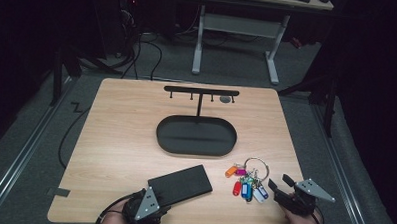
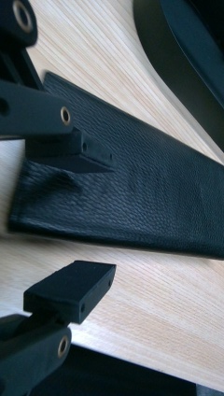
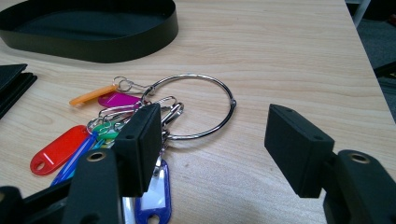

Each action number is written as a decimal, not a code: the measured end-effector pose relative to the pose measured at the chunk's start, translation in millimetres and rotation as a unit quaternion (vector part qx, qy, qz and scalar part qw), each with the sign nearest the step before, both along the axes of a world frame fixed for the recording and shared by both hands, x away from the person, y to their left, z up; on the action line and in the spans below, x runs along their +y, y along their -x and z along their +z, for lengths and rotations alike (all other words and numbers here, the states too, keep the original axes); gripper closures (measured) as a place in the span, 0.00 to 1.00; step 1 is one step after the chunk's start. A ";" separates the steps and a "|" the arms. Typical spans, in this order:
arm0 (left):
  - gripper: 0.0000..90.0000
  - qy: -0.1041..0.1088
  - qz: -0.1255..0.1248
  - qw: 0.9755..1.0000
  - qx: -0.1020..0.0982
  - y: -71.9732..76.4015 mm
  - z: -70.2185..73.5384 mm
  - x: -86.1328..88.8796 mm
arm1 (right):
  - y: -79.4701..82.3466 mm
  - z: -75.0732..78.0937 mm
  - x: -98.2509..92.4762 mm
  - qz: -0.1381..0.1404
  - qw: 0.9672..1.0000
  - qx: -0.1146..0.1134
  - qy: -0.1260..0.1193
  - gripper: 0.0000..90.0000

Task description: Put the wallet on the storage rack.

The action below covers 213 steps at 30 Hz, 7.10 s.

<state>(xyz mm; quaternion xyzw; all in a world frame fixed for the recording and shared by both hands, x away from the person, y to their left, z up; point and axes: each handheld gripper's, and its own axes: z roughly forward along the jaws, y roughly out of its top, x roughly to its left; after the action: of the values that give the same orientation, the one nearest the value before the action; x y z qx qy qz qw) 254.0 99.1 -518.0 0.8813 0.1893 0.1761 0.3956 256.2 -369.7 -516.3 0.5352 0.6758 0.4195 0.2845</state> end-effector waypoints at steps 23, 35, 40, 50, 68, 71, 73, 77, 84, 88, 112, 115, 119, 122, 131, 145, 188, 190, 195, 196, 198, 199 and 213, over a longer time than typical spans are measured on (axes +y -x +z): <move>0.50 -0.028 -0.012 0.996 -0.080 -4.8 -18.9 -23.1 | -0.3 -1.6 1.4 0.001 1.000 0.005 0.003 0.41; 0.56 -0.048 -0.017 0.994 -0.099 -0.5 -17.9 -25.8 | -0.3 -2.3 0.6 0.002 1.000 0.009 0.000 0.41; 0.60 -0.057 -0.025 0.991 -0.115 2.1 -18.6 -26.2 | -0.7 -3.0 0.9 0.004 1.000 0.011 -0.005 0.42; 0.74 -0.058 -0.035 0.990 -0.127 3.6 -16.5 -25.2 | -1.0 -3.7 -1.1 0.005 1.000 0.012 -0.011 0.42; 0.89 0.019 0.002 0.993 -0.115 -0.8 10.4 2.6 | -0.4 -2.9 -2.6 0.004 1.000 0.010 -0.016 0.42; 0.90 0.035 0.012 0.993 -0.114 -1.2 16.4 9.8 | -0.4 -3.0 -2.6 0.004 1.000 0.011 -0.017 0.42; 0.90 0.048 0.018 0.993 -0.109 -1.7 20.2 14.3 | -0.4 -3.0 -2.6 0.004 1.000 0.011 -0.017 0.42; 0.91 0.073 0.036 0.992 -0.098 -2.8 28.8 29.0 | -0.5 -3.2 -2.9 0.004 1.000 0.011 -0.018 0.42; 0.91 0.106 0.067 0.989 -0.072 -10.2 33.6 49.5 | -0.5 -3.1 -2.7 0.005 1.000 0.011 -0.018 0.42; 0.91 0.122 0.082 0.987 -0.059 -15.9 33.7 58.8 | -0.6 -3.4 -2.8 0.004 1.000 0.011 -0.017 0.42; 0.83 0.180 0.133 0.974 -0.033 -34.6 28.5 93.4 | -1.7 -5.4 -1.7 0.009 1.000 0.019 -0.014 0.42; 0.80 0.175 0.138 0.974 -0.029 -35.7 27.7 94.3 | -1.8 -5.4 -1.8 0.009 1.000 0.019 -0.014 0.42; 0.76 0.156 0.139 0.978 -0.025 -36.8 23.9 92.2 | -1.8 -5.5 -1.7 0.010 1.000 0.019 -0.014 0.42; 0.74 0.145 0.140 0.979 -0.025 -37.0 23.0 90.1 | -1.8 -5.5 -1.6 0.010 1.000 0.019 -0.014 0.42; 0.73 0.095 0.139 0.985 -0.036 -38.0 18.4 83.6 | -1.9 -5.7 -1.8 0.011 1.000 0.020 -0.014 0.42; 0.76 0.043 0.134 0.990 0.015 -43.0 35.1 71.9 | -2.4 -6.2 -0.4 0.015 1.000 0.022 -0.016 0.42; 0.82 -0.152 0.076 0.984 0.062 -72.6 77.3 30.3 | -4.1 -5.4 -3.0 0.023 0.999 0.019 -0.026 0.42; 0.82 -0.148 0.069 0.985 0.054 -71.7 80.3 28.3 | -4.3 -5.5 -2.9 0.024 0.999 0.019 -0.025 0.42; 0.82 -0.149 0.041 0.988 0.013 -69.4 88.3 18.3 | -4.2 -5.4 -2.8 0.024 0.999 0.019 -0.024 0.42; 0.82 -0.152 0.038 0.988 0.002 -69.5 89.7 14.8 | -4.4 -5.5 -2.9 0.025 0.999 0.018 -0.024 0.42; 0.82 -0.154 0.036 0.987 -0.005 -69.7 90.5 12.8 | -4.2 -5.4 -2.9 0.024 0.999 0.019 -0.024 0.42; 0.82 -0.159 0.031 0.986 -0.022 -70.8 92.5 7.6 | -4.2 -5.2 -3.1 0.023 0.999 0.019 -0.024 0.42; 0.81 -0.208 -0.013 0.972 -0.106 -95.4 100.1 -33.9 | -3.6 -4.4 -5.0 0.022 0.999 0.016 -0.027 0.42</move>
<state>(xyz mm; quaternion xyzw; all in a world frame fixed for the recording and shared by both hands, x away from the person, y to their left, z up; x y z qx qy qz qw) 349.4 65.2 -417.9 0.9230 0.0940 0.2985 0.2241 259.9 -374.7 -520.6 0.5340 0.6803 0.4353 0.2502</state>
